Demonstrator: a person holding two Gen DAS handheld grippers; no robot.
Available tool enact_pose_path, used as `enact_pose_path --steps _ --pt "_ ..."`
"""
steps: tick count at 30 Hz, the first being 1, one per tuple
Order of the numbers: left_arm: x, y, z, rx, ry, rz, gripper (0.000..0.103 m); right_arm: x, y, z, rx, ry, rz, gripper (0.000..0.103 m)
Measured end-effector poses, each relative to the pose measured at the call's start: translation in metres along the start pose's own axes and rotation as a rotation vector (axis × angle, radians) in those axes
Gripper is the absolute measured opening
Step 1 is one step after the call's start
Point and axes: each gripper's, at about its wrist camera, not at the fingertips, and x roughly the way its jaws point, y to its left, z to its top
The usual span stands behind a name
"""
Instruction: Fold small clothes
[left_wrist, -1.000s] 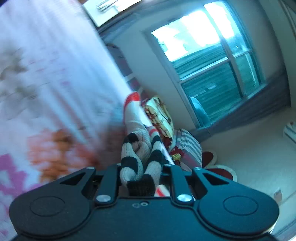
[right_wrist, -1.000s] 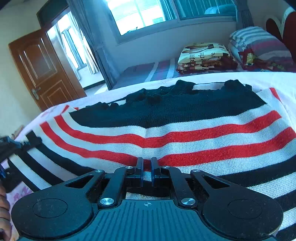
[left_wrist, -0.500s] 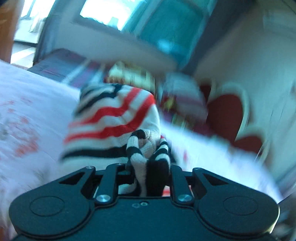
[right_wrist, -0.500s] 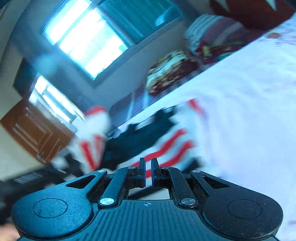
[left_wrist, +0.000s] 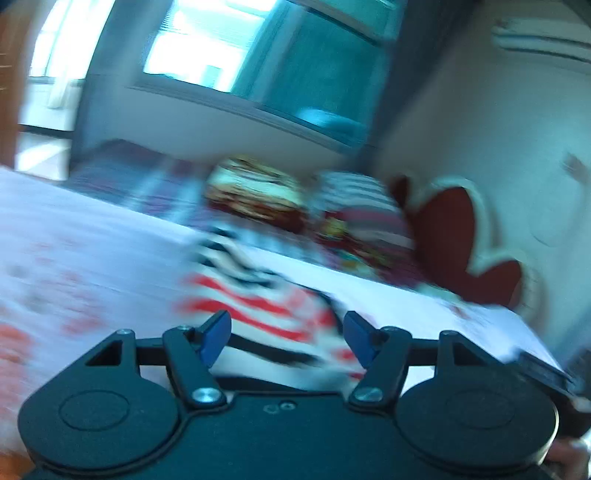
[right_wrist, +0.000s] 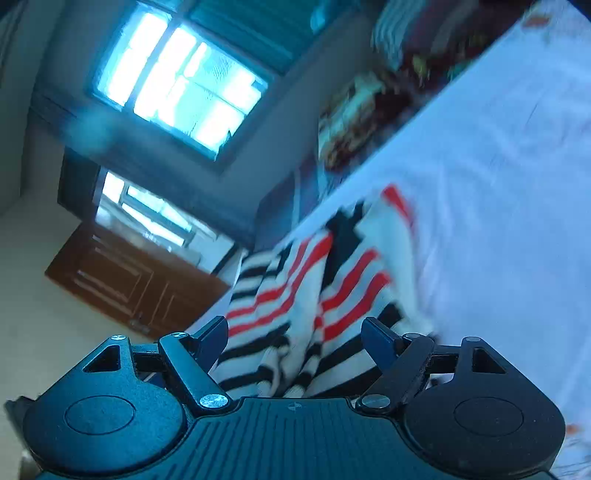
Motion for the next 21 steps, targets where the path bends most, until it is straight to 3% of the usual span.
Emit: enact_pose_path --steps 3,7,11,14,15,18,21 --pt "0.009 0.039 0.004 -0.049 0.029 0.038 0.063 0.035 -0.002 -0.005 0.023 0.076 0.005 0.079" --pt "0.025 0.051 -0.009 -0.055 0.091 0.045 0.063 0.071 -0.005 -0.008 0.028 0.151 -0.018 0.079" --pt "0.035 0.061 -0.023 -0.095 0.136 0.038 0.064 0.095 0.003 -0.010 -0.039 0.185 -0.082 0.057" --pt "0.034 0.067 -0.023 -0.105 0.132 0.023 0.065 0.108 0.018 -0.015 -0.161 0.206 -0.139 0.050" --pt "0.032 0.069 -0.020 -0.112 0.111 0.007 0.065 0.110 0.025 -0.018 -0.227 0.199 -0.171 0.031" --pt "0.032 0.073 -0.007 -0.127 0.056 -0.039 0.065 0.111 0.048 -0.030 -0.424 0.171 -0.226 0.025" --pt "0.047 0.067 0.004 -0.075 0.089 -0.032 0.063 0.100 0.070 -0.040 -0.601 0.106 -0.249 0.024"
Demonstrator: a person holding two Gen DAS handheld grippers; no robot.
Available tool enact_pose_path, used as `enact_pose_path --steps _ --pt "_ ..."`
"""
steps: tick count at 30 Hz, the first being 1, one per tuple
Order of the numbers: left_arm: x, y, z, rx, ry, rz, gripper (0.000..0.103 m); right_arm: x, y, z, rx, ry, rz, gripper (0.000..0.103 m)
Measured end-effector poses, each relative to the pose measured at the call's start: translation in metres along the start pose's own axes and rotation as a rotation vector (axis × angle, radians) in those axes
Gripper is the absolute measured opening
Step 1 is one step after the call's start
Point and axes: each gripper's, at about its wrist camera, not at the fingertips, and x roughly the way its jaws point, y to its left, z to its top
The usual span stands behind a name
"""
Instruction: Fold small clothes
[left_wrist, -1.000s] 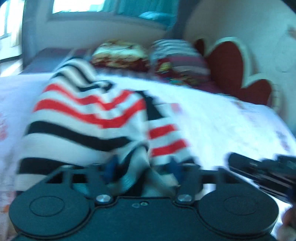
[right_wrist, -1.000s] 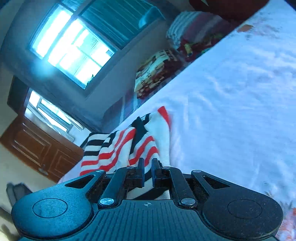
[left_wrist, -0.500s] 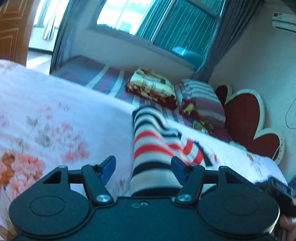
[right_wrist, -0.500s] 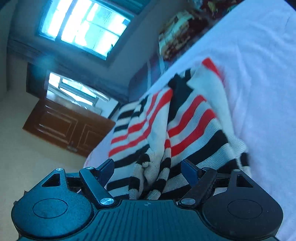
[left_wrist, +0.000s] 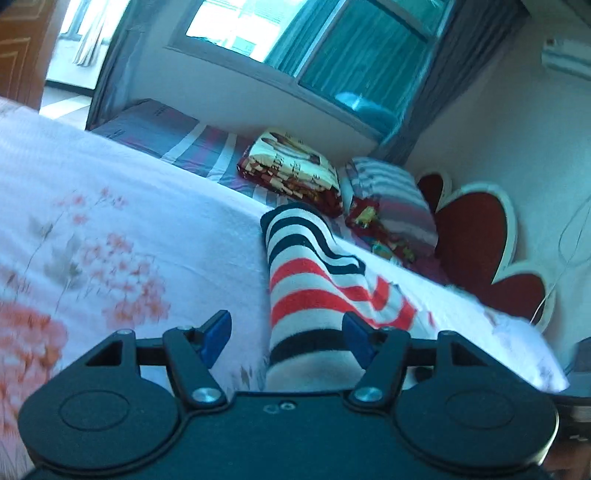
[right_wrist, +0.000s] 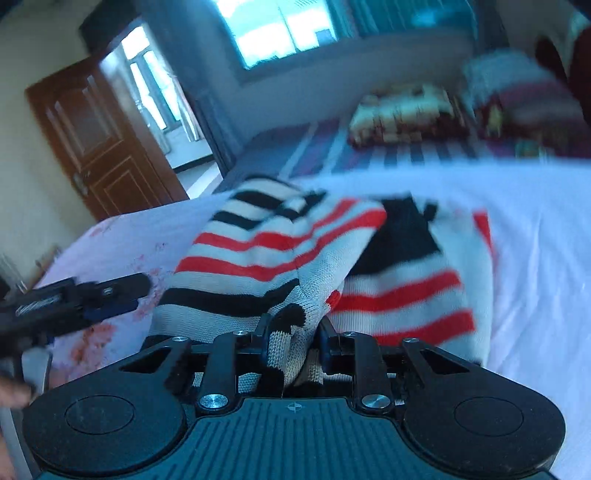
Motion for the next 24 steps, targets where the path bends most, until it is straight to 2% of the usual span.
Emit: enact_pose_path --steps 4,7,10,12,14,17,18,19,21,24 --pt "0.014 -0.021 0.001 0.051 0.030 -0.043 0.062 -0.029 0.009 0.002 -0.127 -0.107 -0.049 0.024" --pt "0.026 -0.045 -0.006 0.102 0.054 -0.065 0.063 -0.045 0.000 -0.004 -0.174 -0.158 -0.105 0.024" --pt "0.052 -0.068 -0.020 0.175 0.144 -0.025 0.067 -0.024 -0.034 -0.018 -0.081 -0.084 -0.153 0.024" --pt "0.062 -0.080 -0.031 0.237 0.148 0.025 0.069 -0.008 -0.055 -0.032 0.002 -0.015 -0.148 0.024" --pt "0.062 -0.085 -0.034 0.271 0.142 0.044 0.070 -0.008 -0.060 -0.042 0.019 -0.030 -0.137 0.024" --pt "0.061 -0.082 -0.030 0.284 0.164 0.030 0.069 -0.010 -0.063 -0.040 0.059 -0.028 -0.125 0.024" --pt "0.058 -0.079 -0.024 0.267 0.173 0.006 0.067 -0.011 -0.066 -0.037 0.079 -0.025 -0.110 0.026" --pt "0.054 -0.075 -0.018 0.248 0.160 -0.024 0.066 -0.018 -0.072 -0.030 0.110 -0.037 -0.088 0.039" --pt "0.048 -0.065 -0.006 0.223 0.104 -0.065 0.066 -0.031 -0.085 -0.020 0.158 -0.101 -0.048 0.054" --pt "0.055 -0.049 0.008 0.156 0.084 -0.084 0.066 -0.023 -0.116 0.006 0.295 -0.108 0.011 0.054"
